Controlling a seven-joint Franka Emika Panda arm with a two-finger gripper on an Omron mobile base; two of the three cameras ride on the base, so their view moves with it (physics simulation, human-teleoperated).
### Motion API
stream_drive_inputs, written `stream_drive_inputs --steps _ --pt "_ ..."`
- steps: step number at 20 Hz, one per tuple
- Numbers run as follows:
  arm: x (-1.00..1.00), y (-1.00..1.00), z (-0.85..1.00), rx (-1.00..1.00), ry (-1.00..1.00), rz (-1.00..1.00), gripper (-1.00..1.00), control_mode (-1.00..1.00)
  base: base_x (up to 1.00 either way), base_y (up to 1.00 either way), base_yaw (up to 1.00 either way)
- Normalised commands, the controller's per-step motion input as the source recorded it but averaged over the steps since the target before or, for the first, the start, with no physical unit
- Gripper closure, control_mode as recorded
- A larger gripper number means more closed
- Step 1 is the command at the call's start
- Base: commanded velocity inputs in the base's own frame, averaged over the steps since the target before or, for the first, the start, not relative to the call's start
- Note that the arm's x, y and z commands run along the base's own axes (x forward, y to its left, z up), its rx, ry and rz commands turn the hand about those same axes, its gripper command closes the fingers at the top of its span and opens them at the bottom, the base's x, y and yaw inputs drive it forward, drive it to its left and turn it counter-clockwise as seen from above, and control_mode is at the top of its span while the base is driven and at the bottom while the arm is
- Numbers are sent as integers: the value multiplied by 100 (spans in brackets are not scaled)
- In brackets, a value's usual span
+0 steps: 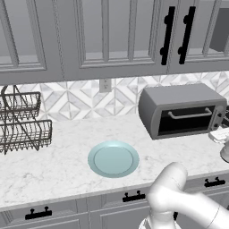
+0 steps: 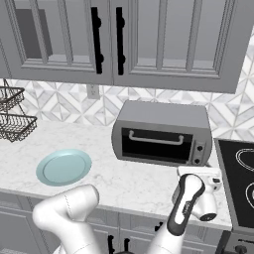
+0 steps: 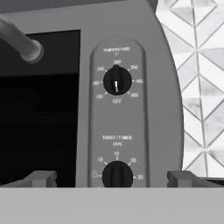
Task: Pick up the kebab skewer and baguette bread, and place them inside the toaster oven. Close the toaster oven door and start by setting the timer.
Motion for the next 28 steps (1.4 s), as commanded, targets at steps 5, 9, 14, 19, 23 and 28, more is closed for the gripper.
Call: stream_drive_inputs --steps 5,9,14,19,23,28 --pt "3 15 0 0 0 -2 100 -100 0 0 0" --pt "33 0 0 0 0 -2 100 -100 0 0 0" --pt "42 0 0 0 0 0 100 -100 0 0 0" --pt "8 4 0 0 0 0 100 -100 0 0 0" --pt "0 7 7 0 0 0 100 -100 0 0 0" --pt "1 3 19 0 0 0 100 -100 0 0 0"
